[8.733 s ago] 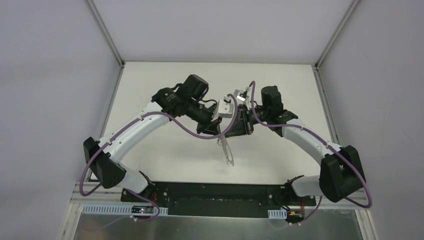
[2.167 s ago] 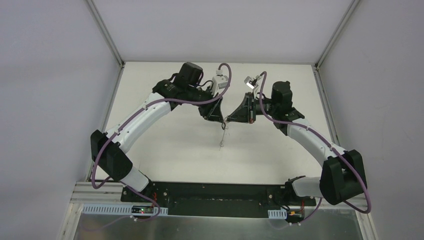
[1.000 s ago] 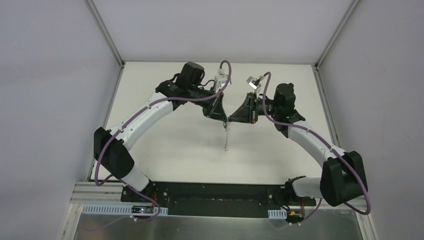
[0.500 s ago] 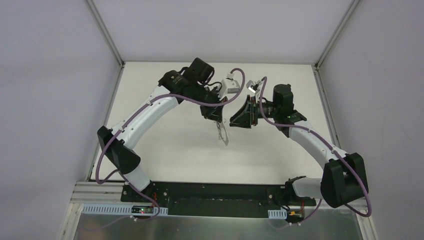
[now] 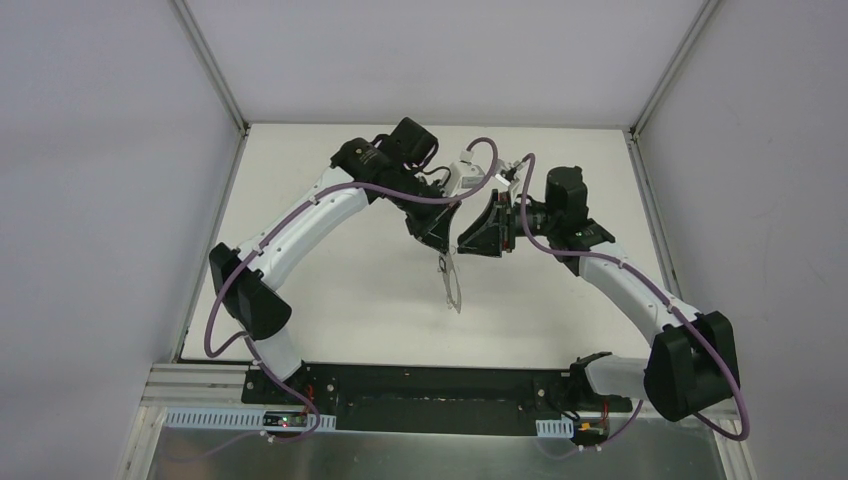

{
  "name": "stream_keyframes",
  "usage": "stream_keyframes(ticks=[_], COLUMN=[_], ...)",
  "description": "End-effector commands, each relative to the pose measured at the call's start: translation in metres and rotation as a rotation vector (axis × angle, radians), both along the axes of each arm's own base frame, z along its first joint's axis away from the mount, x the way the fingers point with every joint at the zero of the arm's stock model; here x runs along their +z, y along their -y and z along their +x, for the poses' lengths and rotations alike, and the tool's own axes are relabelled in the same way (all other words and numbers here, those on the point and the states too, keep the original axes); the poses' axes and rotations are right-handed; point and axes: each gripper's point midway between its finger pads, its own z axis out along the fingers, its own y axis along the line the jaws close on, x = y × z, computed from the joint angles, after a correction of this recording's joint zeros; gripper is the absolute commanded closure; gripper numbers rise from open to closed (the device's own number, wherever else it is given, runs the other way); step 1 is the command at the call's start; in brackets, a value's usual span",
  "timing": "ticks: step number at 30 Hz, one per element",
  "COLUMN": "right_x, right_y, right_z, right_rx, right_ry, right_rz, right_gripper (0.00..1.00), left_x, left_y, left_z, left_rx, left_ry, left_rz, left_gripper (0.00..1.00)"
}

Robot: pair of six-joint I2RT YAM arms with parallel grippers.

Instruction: Put the keys on the keyring

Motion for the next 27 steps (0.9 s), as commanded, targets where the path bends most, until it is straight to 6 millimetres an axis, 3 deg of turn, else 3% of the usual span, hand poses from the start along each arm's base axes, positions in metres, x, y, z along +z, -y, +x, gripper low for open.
stream_keyframes(ticks=[1,5,17,22,27], right_x=[0.024,0.026,0.023,0.023,0.030], right_y=[-0.005,-0.005,-0.007,-0.007,-0.007], right_z=[-0.008,-0.011,-0.020,-0.022,-0.017], right_rx=[0.053,0.066,0.117,0.134,0.110], right_ry=[0.088,0.090,0.075,0.070,0.041], right_rz=[0.043,0.048,0.053,0.056,0.055], right_gripper=[0.61,0.63,0.84,0.99,1.00], left_x=[0.021,0.020,0.016,0.013,0.010], left_y=[0.015,0.018,0.020,0.018,0.014], left_z=[-0.014,-0.015,-0.013,-0.010,-0.006], left_rx=[-0.027,-0.028,-0.027,-0.033,-0.049], left_ry=[-0.078,-0.101,-0.107,-0.080,-0.032], left_rz=[-0.093,-0.102,-0.097,-0.088,-0.094], left_gripper=[1.00,1.00,1.00,1.00,1.00])
